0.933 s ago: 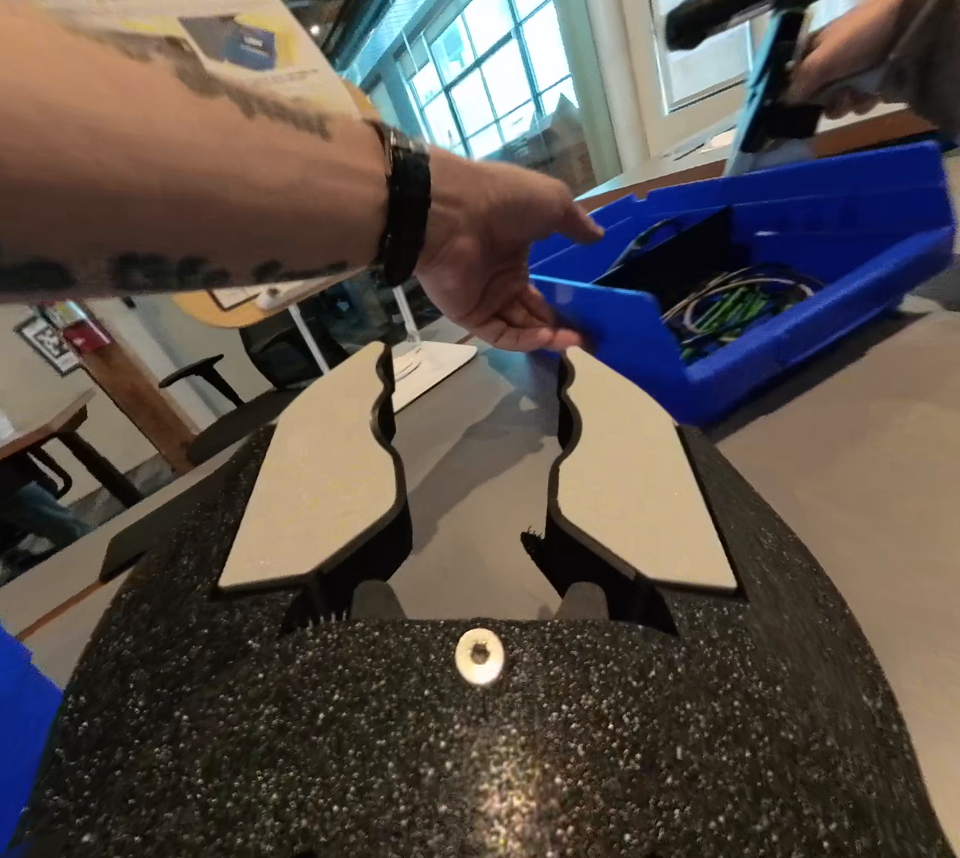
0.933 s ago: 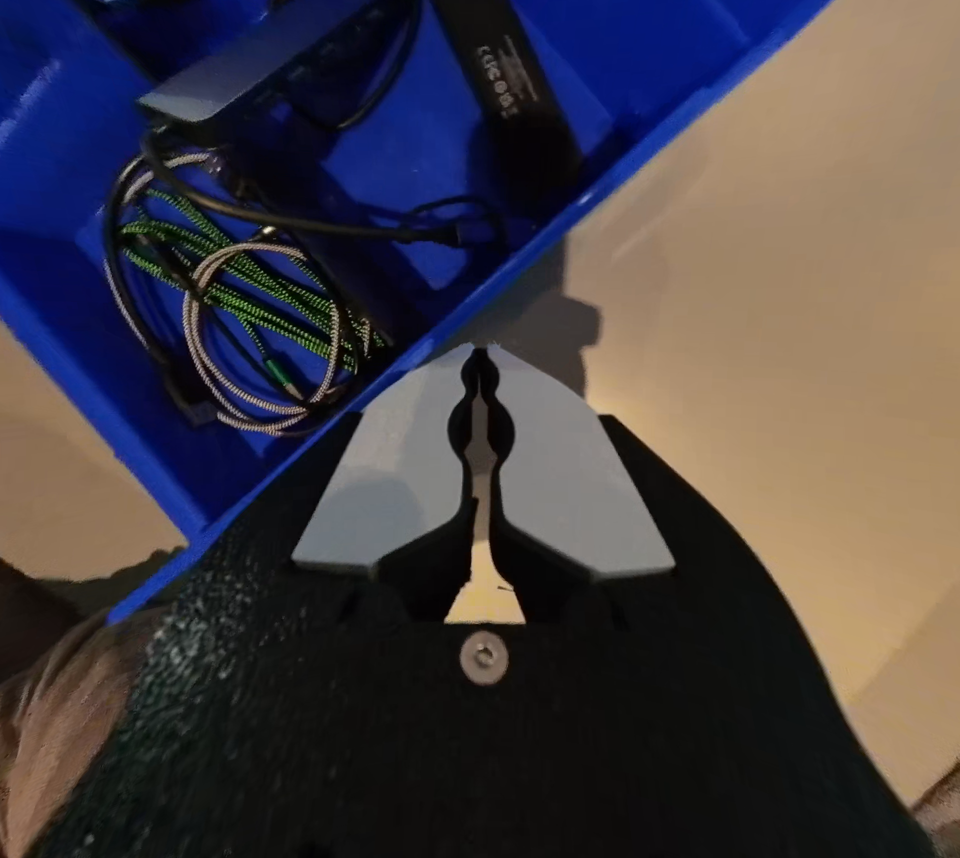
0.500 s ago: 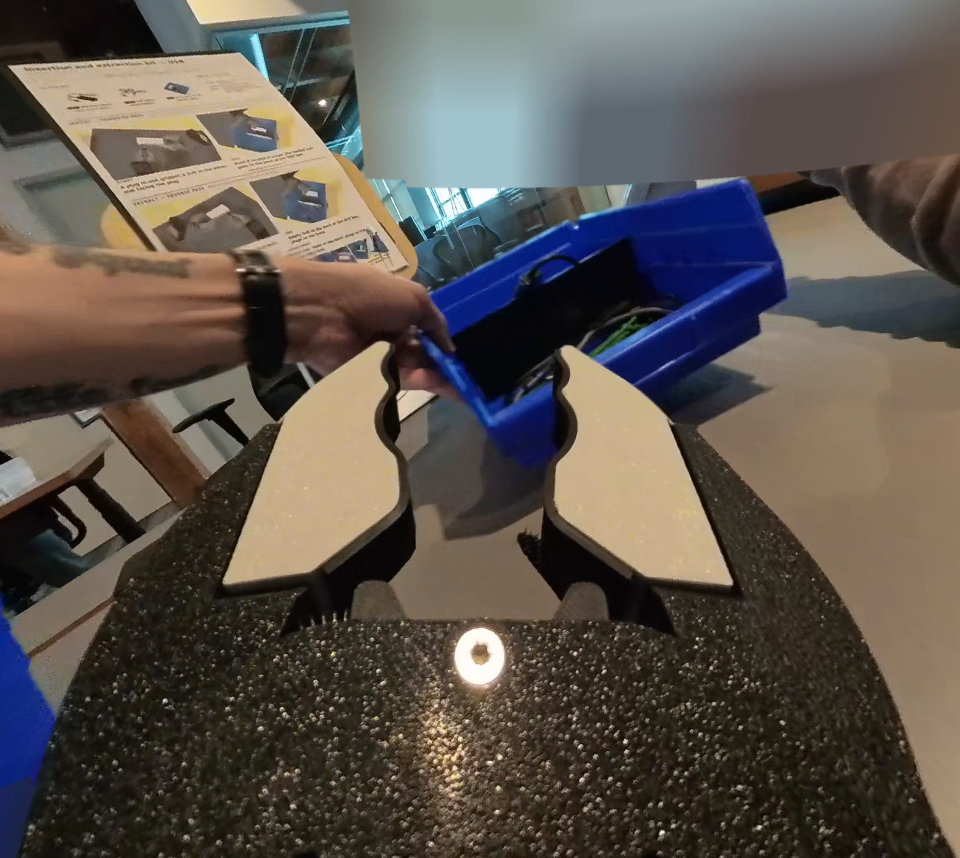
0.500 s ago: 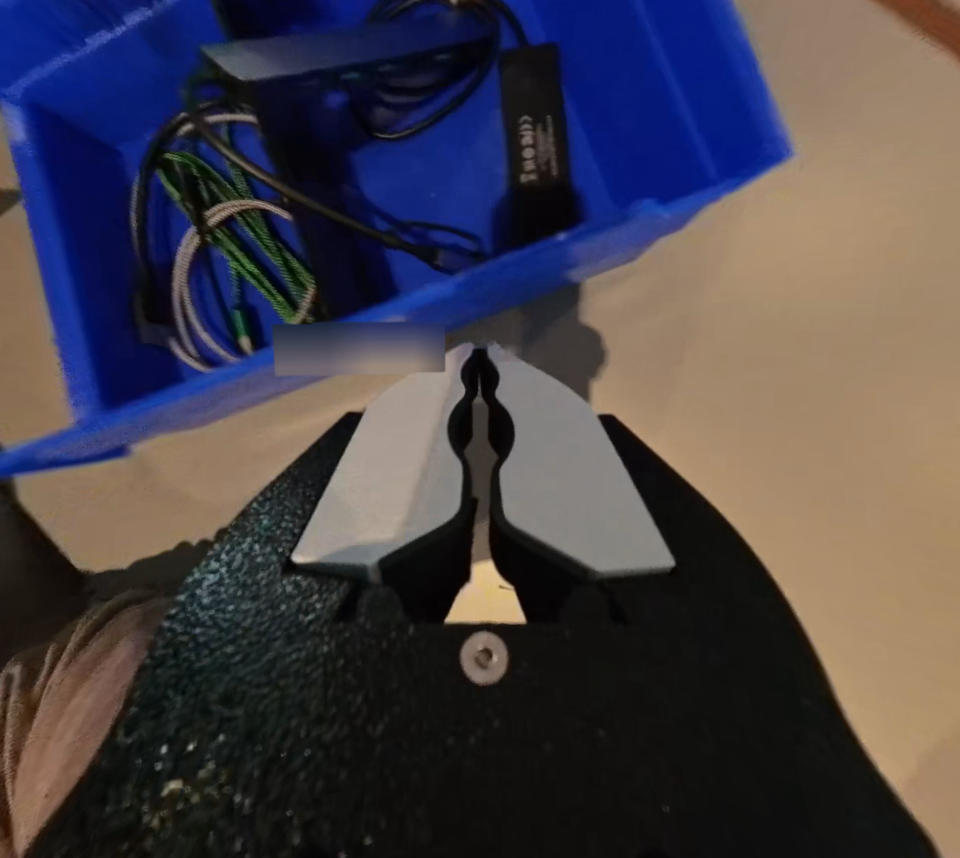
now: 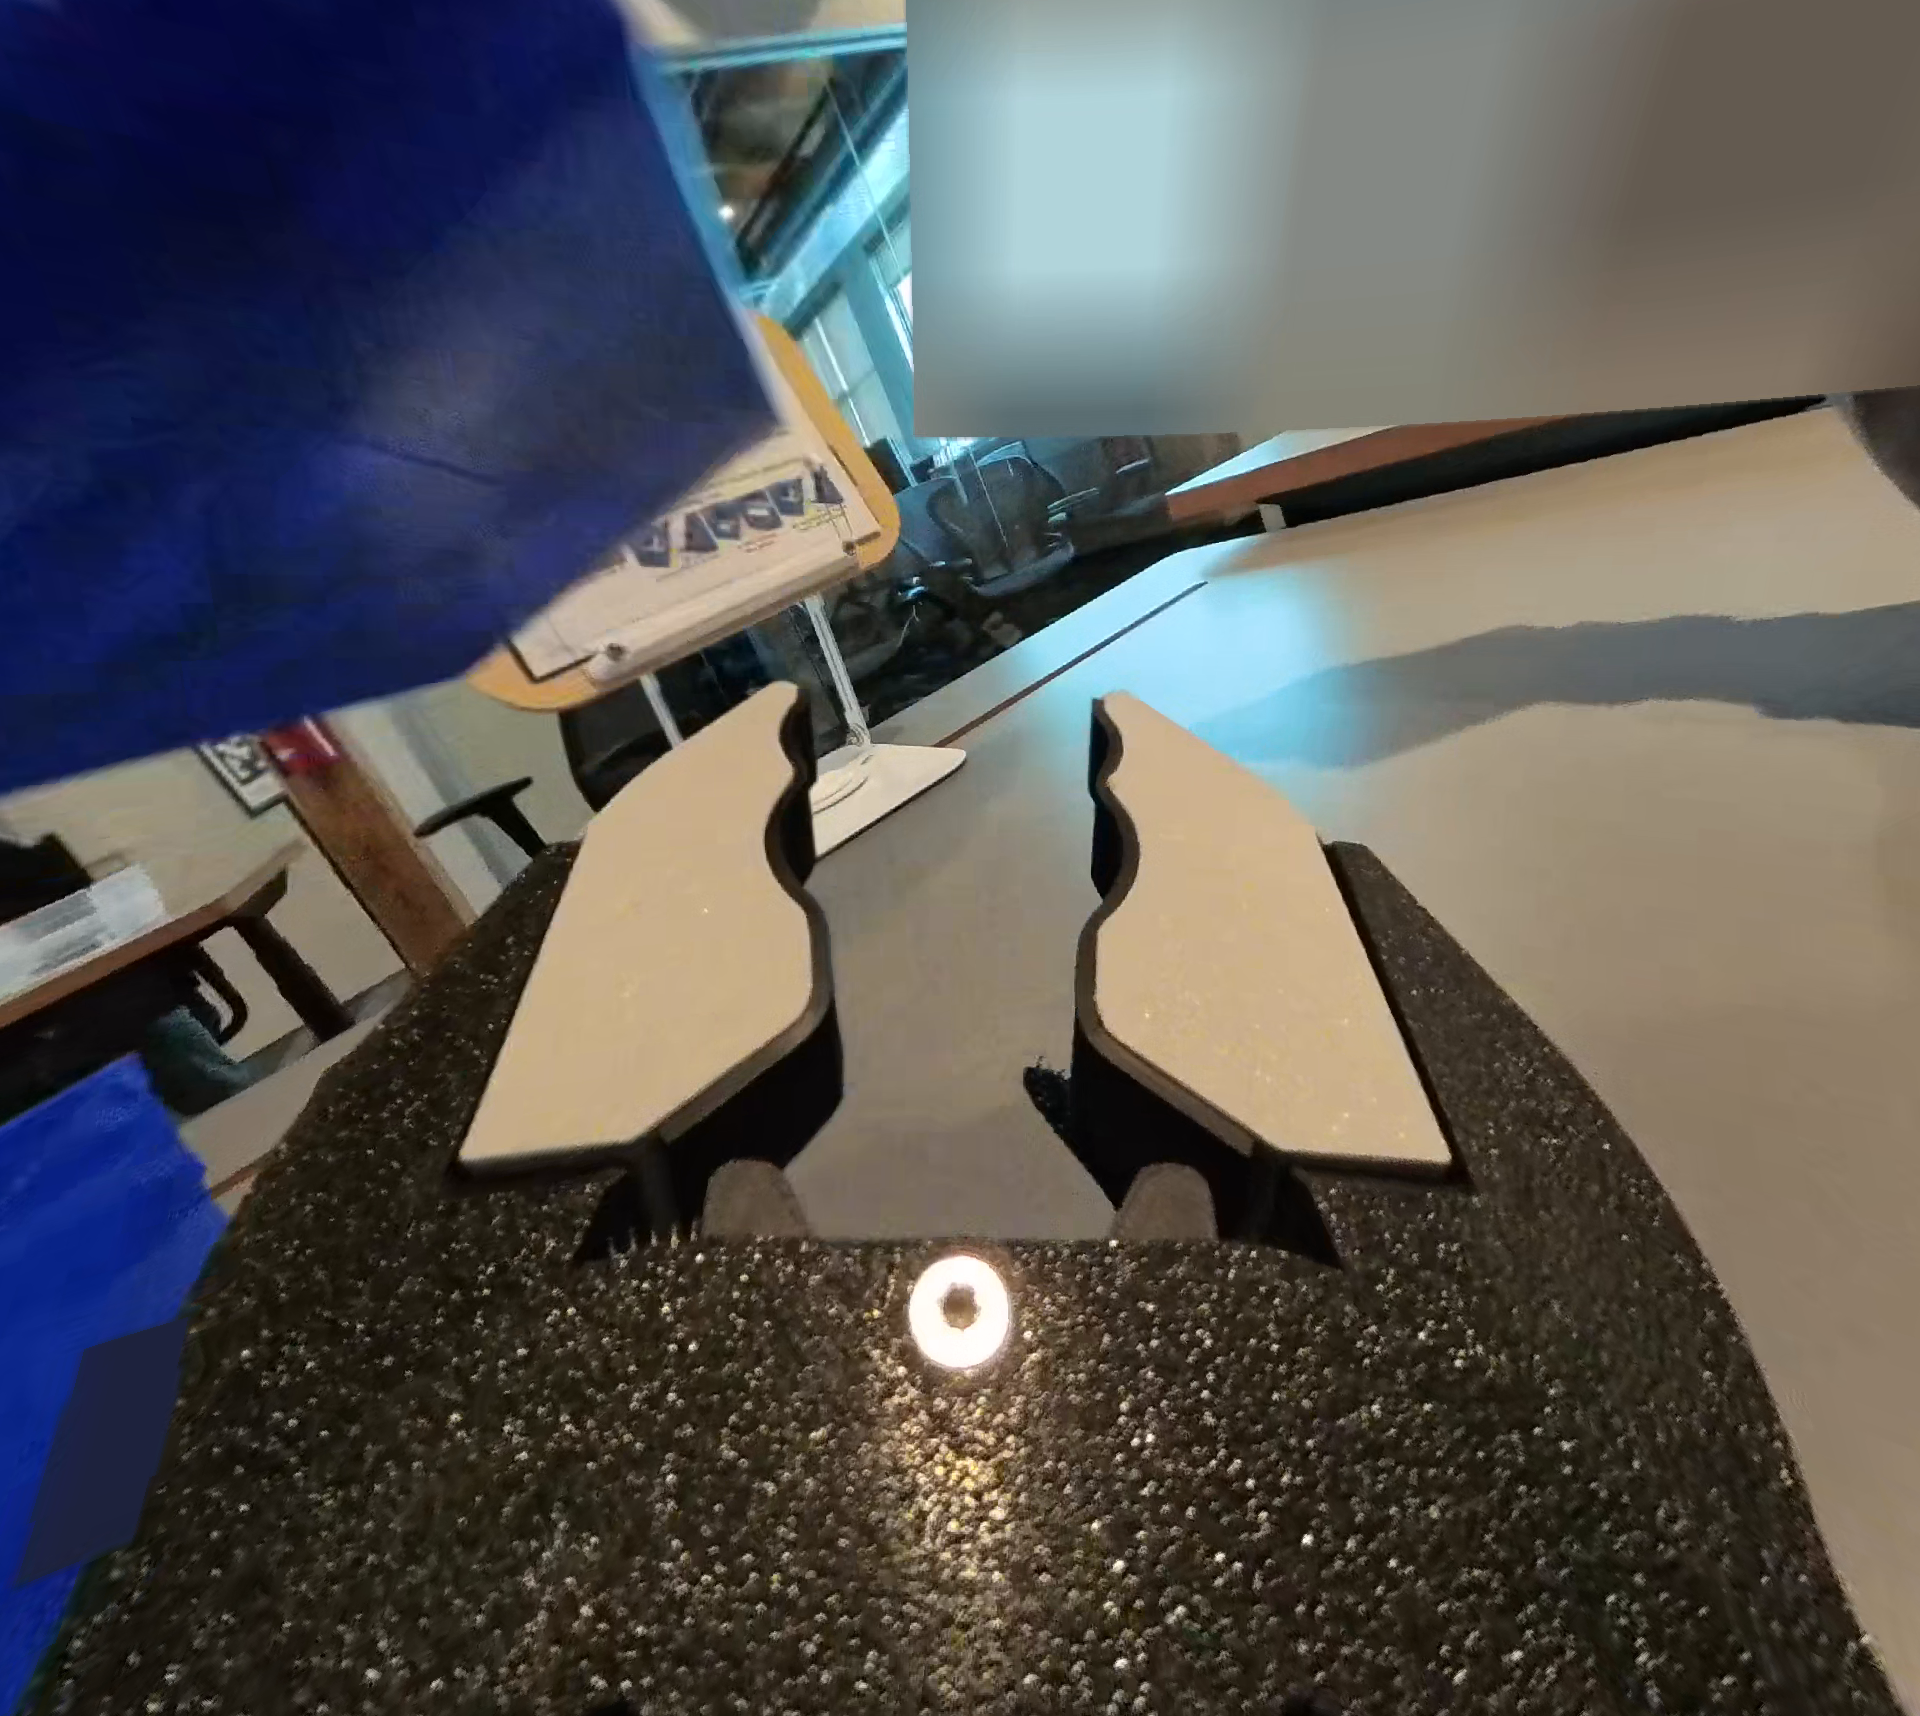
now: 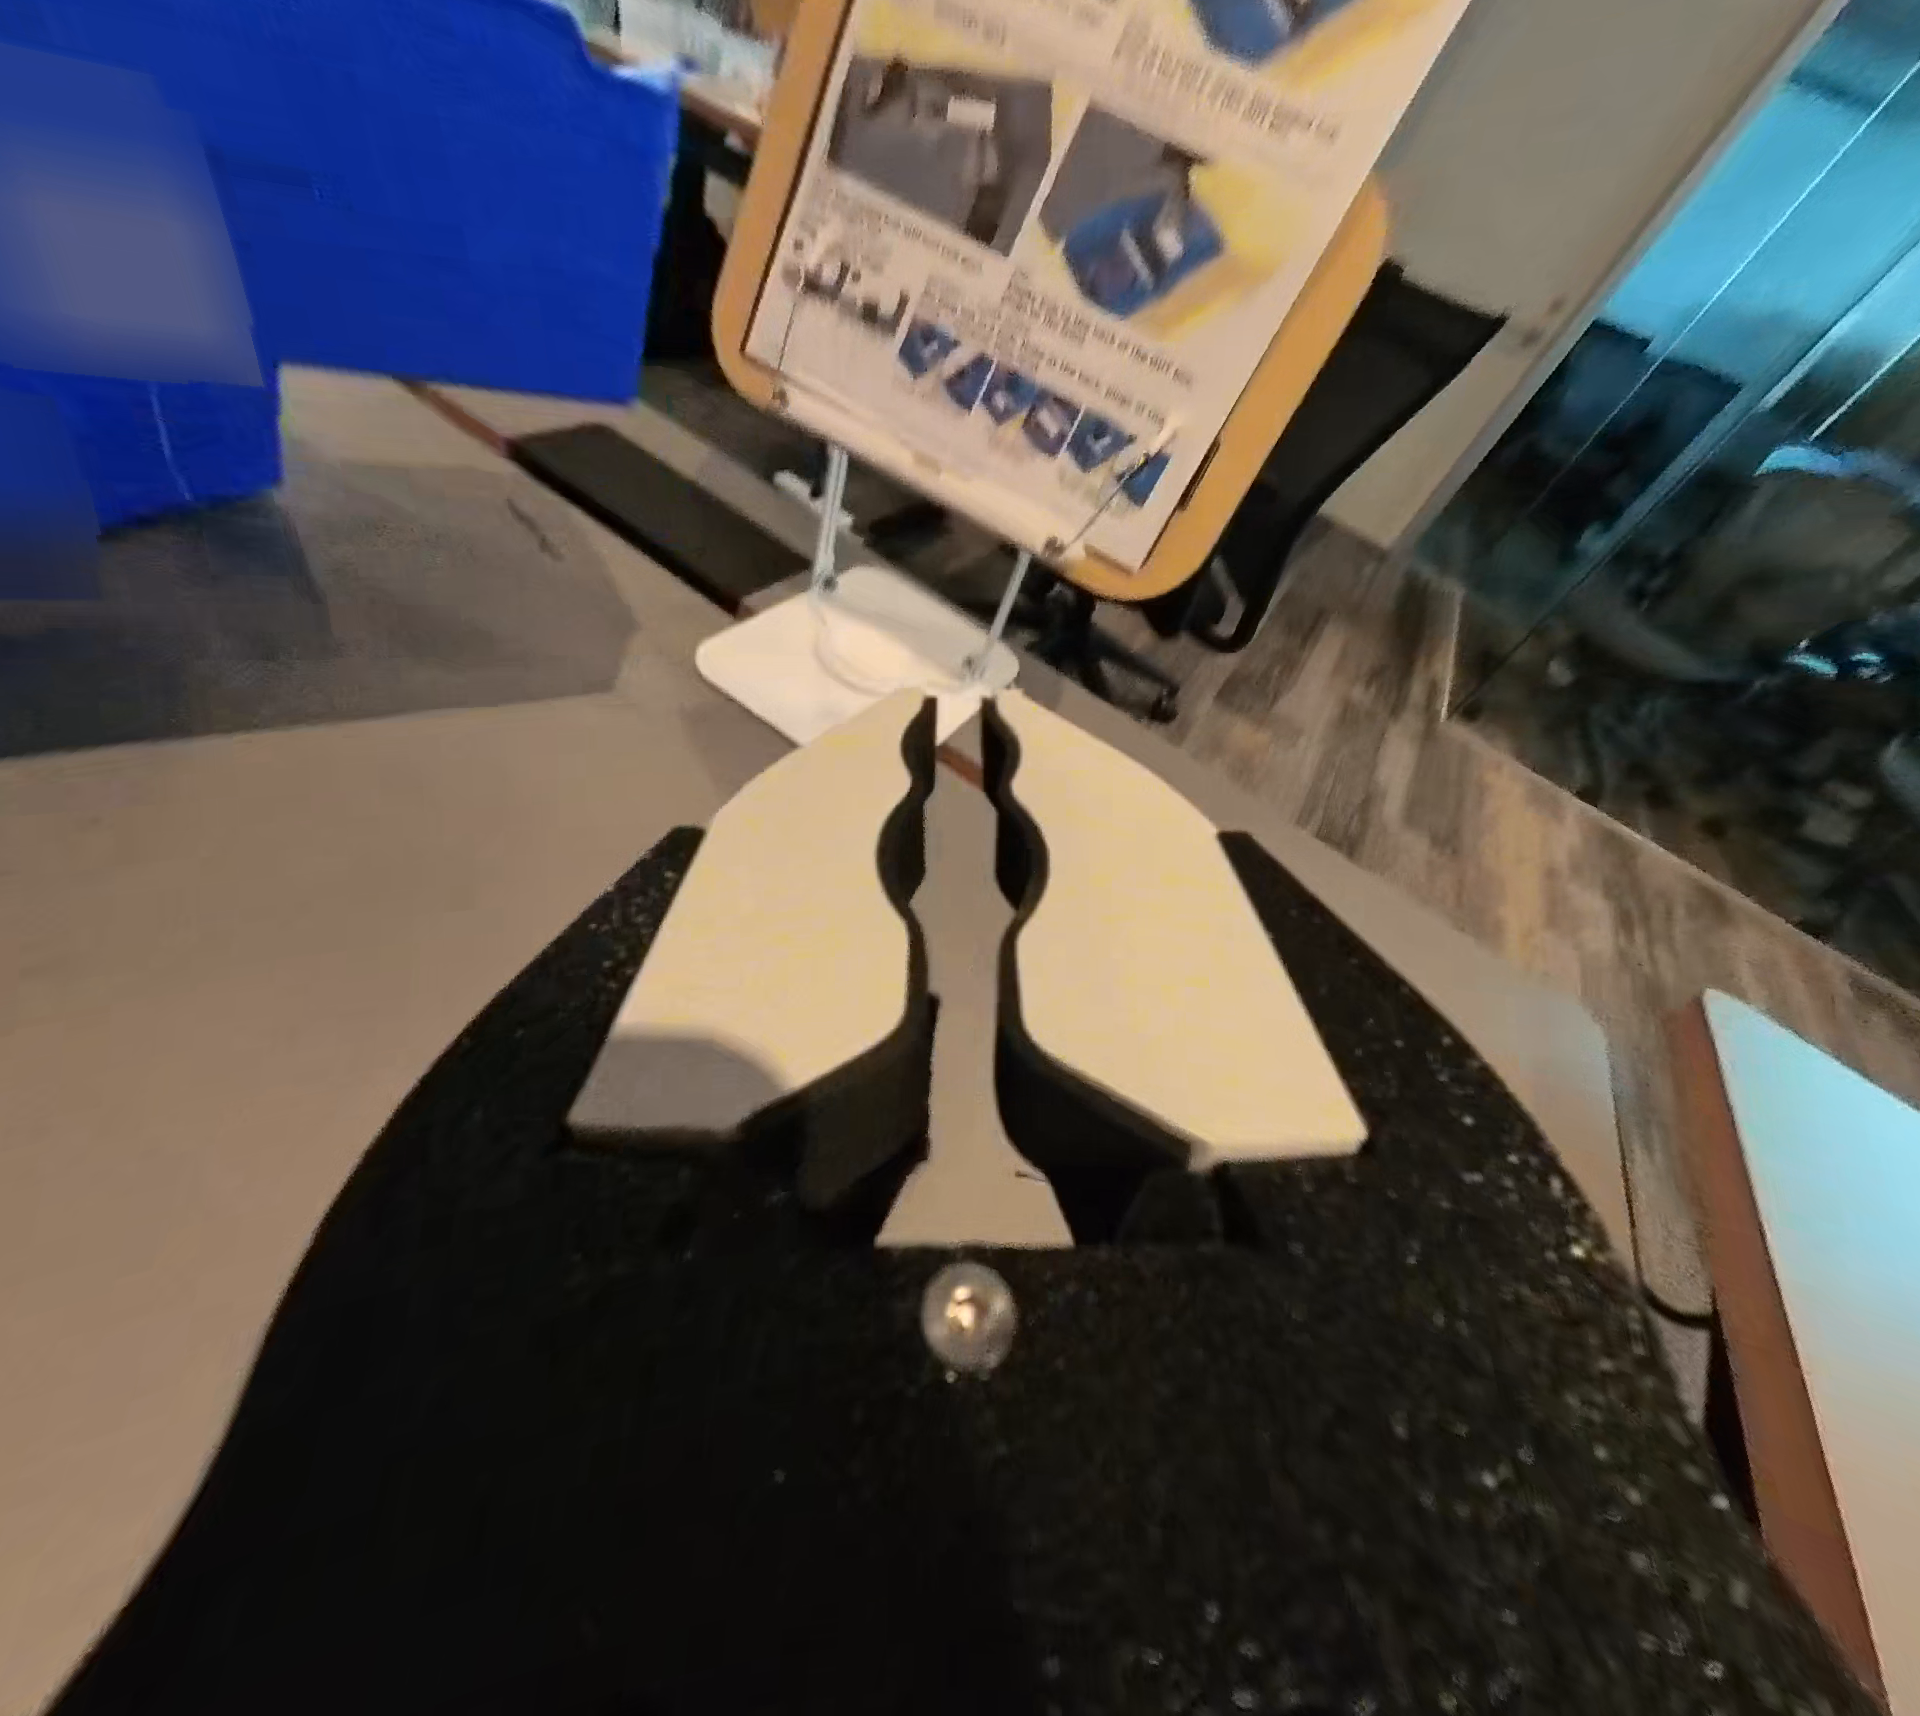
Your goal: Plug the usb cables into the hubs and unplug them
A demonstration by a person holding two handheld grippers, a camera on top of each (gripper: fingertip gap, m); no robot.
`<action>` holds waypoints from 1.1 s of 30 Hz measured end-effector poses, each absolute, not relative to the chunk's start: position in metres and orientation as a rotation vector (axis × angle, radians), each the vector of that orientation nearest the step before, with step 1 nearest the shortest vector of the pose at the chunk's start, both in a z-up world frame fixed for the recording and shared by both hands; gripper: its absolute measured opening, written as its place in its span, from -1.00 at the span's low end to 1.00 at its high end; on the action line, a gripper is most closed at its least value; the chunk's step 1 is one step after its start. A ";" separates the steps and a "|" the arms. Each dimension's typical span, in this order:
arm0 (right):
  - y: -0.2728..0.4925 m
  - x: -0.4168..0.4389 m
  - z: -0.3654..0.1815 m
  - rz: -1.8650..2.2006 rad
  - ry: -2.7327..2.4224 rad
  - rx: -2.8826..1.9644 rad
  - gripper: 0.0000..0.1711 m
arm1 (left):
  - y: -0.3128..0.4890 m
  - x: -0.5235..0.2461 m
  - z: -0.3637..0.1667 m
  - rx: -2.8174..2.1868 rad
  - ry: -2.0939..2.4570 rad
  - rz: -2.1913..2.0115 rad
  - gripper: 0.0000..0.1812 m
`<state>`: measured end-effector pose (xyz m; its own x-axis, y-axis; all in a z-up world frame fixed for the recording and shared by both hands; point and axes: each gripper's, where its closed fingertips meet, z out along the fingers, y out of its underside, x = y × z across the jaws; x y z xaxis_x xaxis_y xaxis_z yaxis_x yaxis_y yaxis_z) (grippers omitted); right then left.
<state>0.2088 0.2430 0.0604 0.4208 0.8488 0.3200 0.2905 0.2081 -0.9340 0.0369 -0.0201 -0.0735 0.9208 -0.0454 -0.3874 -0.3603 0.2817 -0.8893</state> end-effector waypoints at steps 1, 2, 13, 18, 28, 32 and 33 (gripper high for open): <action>0.240 0.209 0.067 0.532 -1.099 -1.336 -0.89 | -0.019 0.037 -0.075 -1.282 0.374 0.218 -0.45; 0.238 0.209 0.073 0.527 -1.072 -1.317 -0.88 | -0.018 0.037 -0.076 -1.292 0.377 0.218 -0.46; 0.226 0.240 0.124 0.581 -0.806 -1.147 -0.75 | -0.006 0.046 -0.089 -1.358 0.405 0.139 -0.54; 0.223 0.245 0.131 0.595 -0.776 -1.105 -0.75 | 0.016 0.053 -0.092 -1.385 0.361 0.039 -0.54; 0.222 0.243 0.130 0.567 -0.797 -1.095 -0.83 | 0.048 0.065 -0.092 -1.375 0.351 -0.051 -0.52; 0.224 0.244 0.130 0.567 -0.801 -1.095 -0.84 | 0.043 0.065 -0.090 -1.362 0.349 -0.082 -0.53; 0.224 0.244 0.129 0.570 -0.802 -1.097 -0.84 | 0.043 0.066 -0.090 -1.364 0.349 -0.089 -0.53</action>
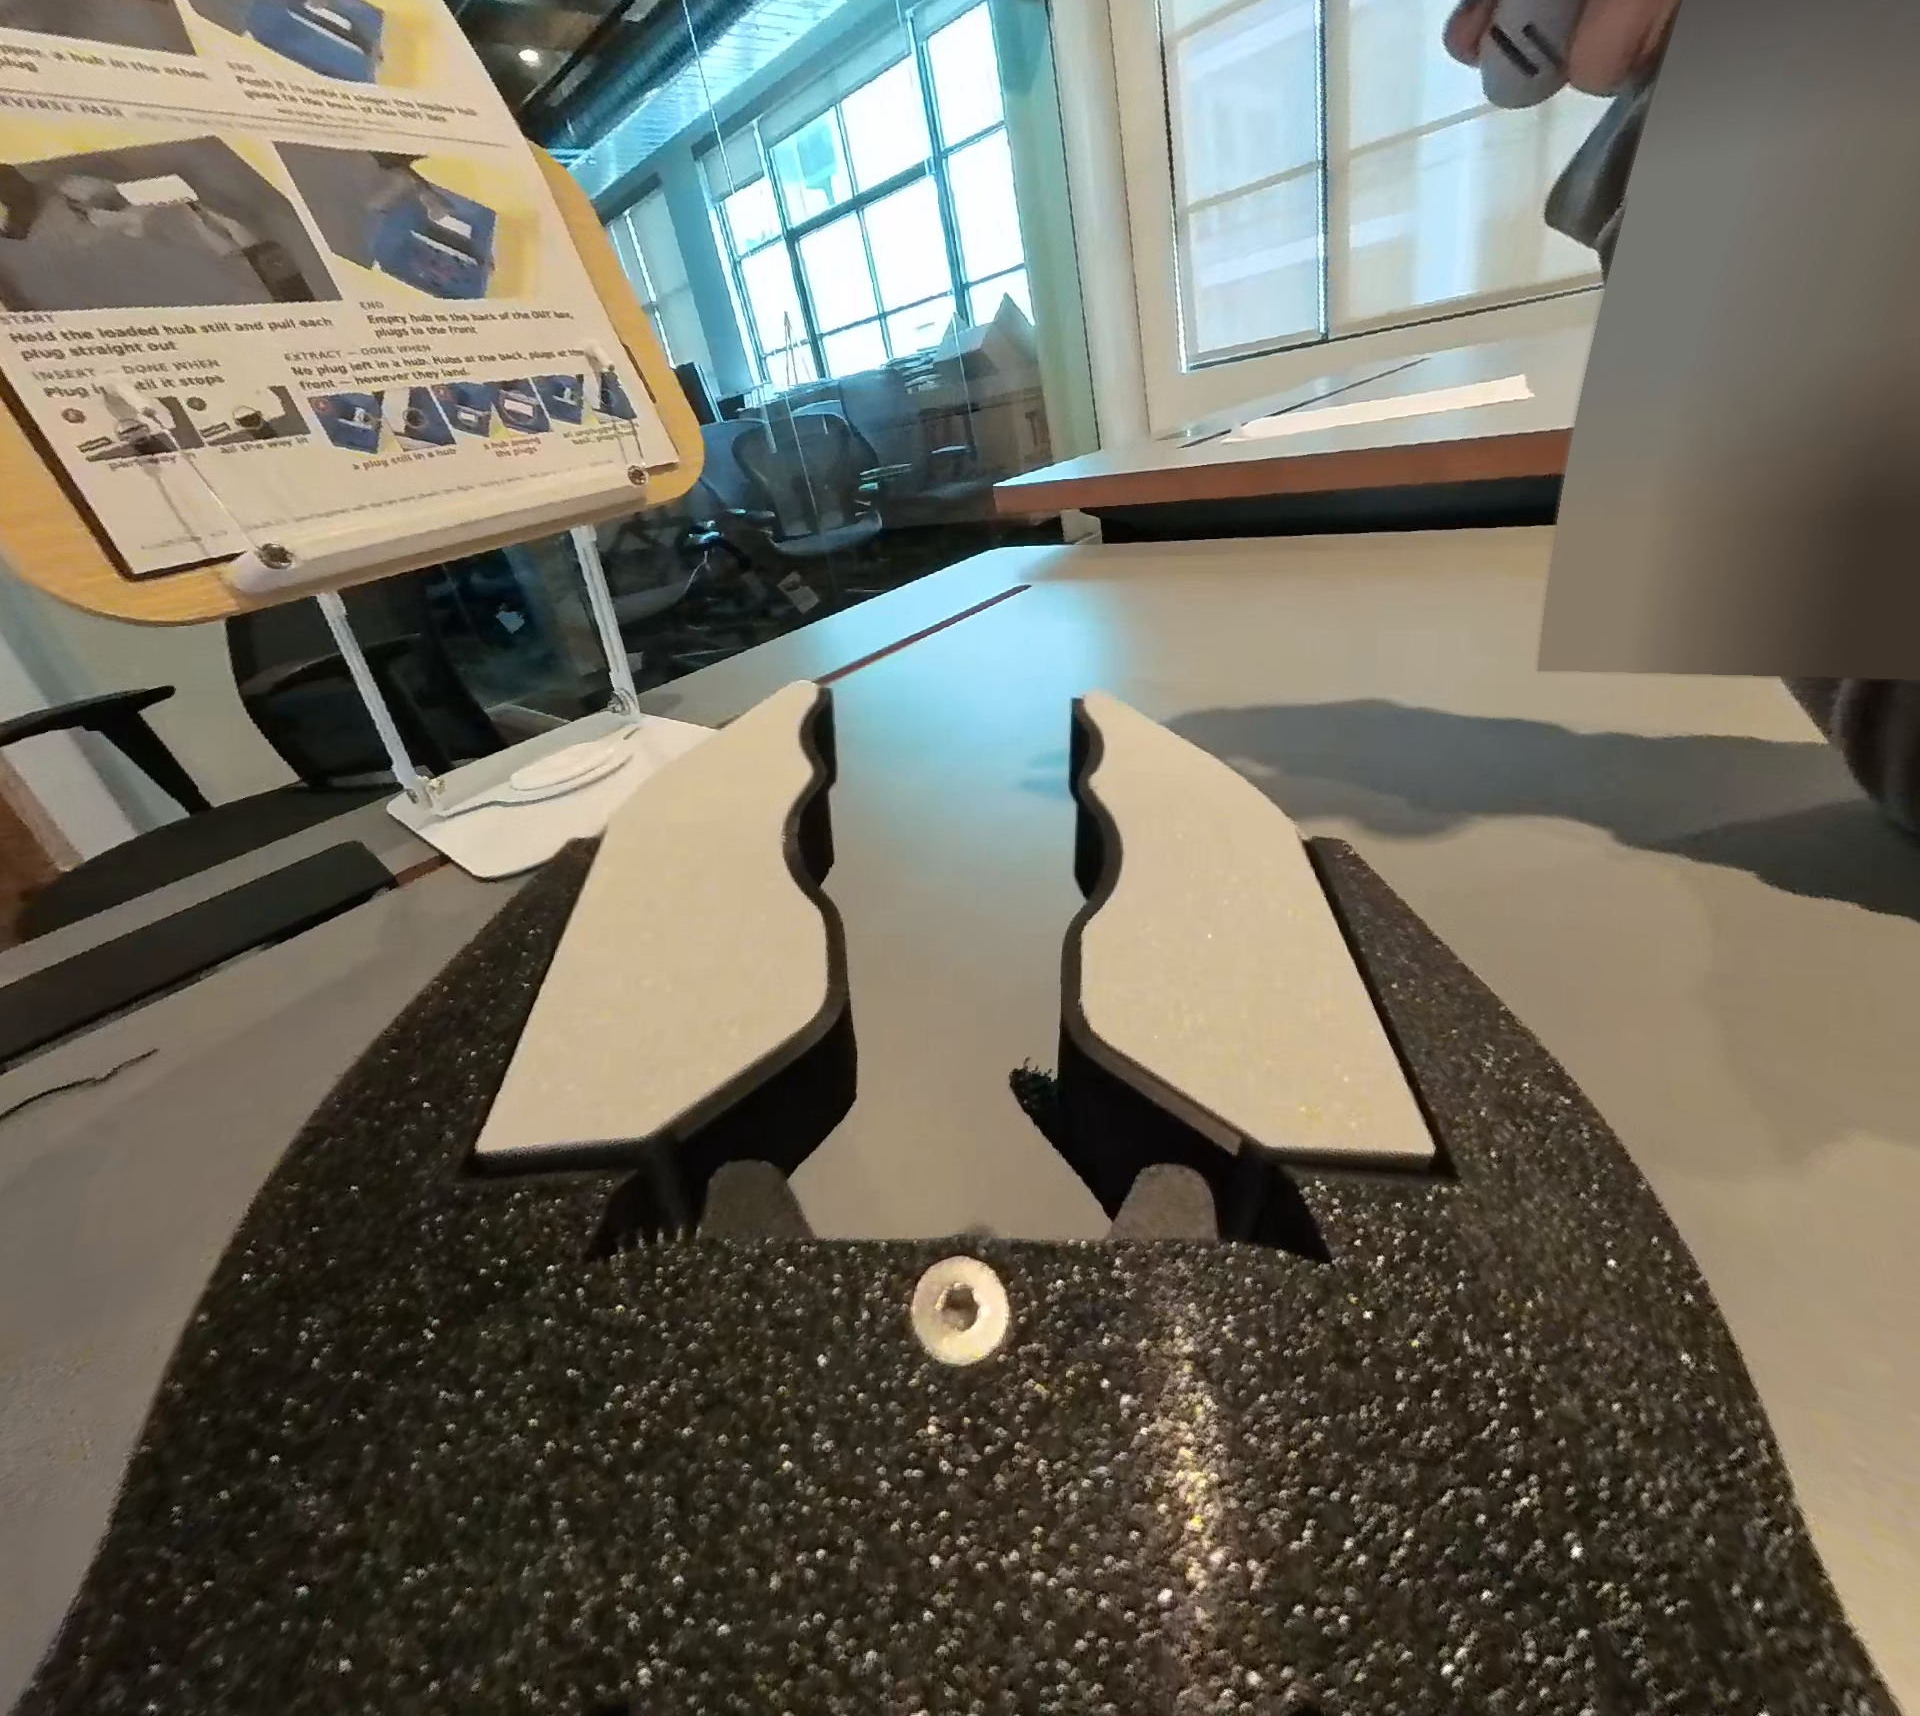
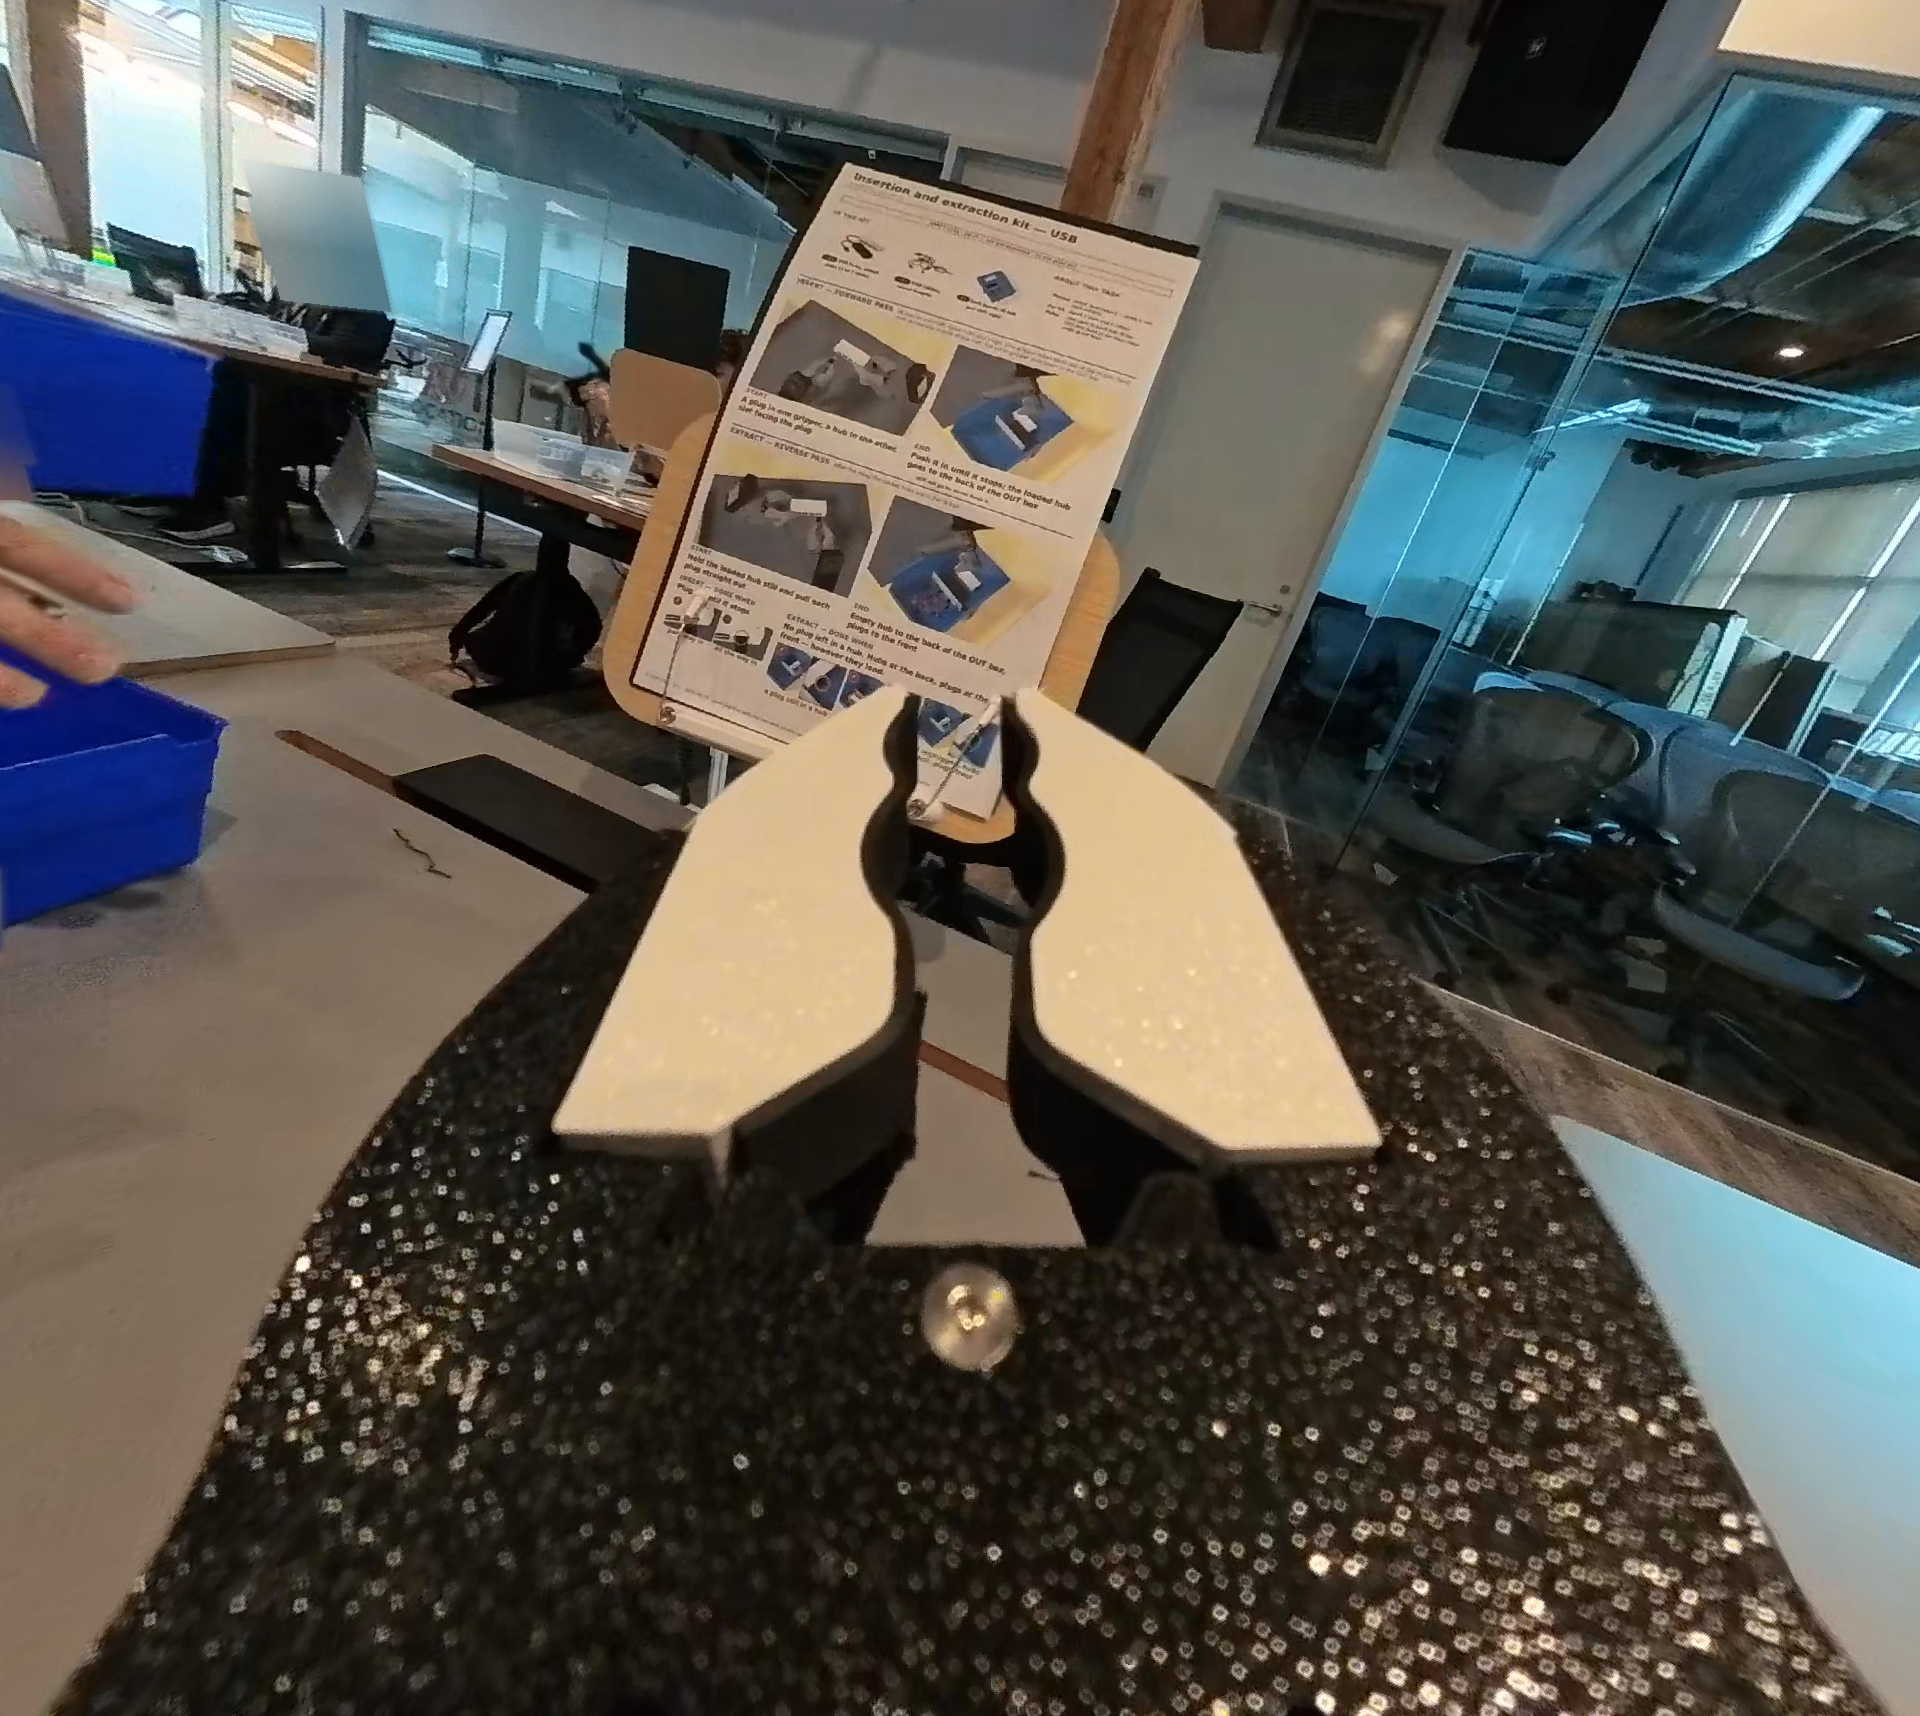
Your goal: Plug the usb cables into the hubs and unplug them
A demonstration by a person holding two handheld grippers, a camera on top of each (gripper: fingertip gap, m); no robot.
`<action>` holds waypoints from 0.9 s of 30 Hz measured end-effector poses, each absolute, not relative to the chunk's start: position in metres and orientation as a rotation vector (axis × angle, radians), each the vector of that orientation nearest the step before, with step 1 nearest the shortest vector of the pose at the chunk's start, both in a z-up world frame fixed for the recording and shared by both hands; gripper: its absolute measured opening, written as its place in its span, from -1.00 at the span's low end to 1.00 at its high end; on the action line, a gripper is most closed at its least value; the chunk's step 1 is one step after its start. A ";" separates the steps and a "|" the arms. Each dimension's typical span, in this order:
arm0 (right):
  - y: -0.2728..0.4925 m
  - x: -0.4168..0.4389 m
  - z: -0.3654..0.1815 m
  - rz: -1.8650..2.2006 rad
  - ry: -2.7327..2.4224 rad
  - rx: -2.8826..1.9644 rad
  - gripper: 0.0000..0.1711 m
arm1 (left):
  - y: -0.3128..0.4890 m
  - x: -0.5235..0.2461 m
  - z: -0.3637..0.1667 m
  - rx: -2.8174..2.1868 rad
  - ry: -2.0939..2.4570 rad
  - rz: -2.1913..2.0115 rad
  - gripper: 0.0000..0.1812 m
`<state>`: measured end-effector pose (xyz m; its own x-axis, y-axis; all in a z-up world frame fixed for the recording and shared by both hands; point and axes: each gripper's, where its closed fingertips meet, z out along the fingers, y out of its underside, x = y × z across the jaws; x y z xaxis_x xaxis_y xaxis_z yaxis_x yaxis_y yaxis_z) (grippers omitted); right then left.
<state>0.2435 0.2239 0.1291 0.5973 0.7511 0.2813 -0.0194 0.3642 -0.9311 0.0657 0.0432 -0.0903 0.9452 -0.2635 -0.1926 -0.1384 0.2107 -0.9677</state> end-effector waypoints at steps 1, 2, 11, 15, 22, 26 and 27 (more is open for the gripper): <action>0.224 0.244 0.129 0.573 -0.801 -1.099 -0.84 | 0.043 0.066 -0.091 -1.366 0.348 -0.094 -0.53; 0.224 0.244 0.129 0.573 -0.800 -1.099 -0.84 | 0.043 0.066 -0.091 -1.367 0.350 -0.097 -0.53; 0.223 0.245 0.130 0.565 -0.796 -1.093 -0.85 | 0.044 0.070 -0.094 -1.379 0.373 -0.102 -0.52; 0.223 0.247 0.131 0.562 -0.790 -1.086 -0.85 | 0.044 0.071 -0.094 -1.377 0.378 -0.107 -0.52; 0.226 0.247 0.129 0.566 -0.793 -1.100 -0.85 | 0.045 0.071 -0.095 -1.384 0.377 -0.115 -0.51; 0.226 0.247 0.129 0.569 -0.792 -1.100 -0.85 | 0.045 0.071 -0.095 -1.387 0.374 -0.117 -0.50; 0.226 0.247 0.129 0.569 -0.793 -1.100 -0.85 | 0.045 0.071 -0.095 -1.388 0.373 -0.117 -0.50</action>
<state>0.2471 0.2260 0.1288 0.6039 0.7477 0.2762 -0.0220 0.3621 -0.9319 0.0706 0.0453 -0.0953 0.9359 -0.2977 -0.1884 -0.1363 0.1872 -0.9728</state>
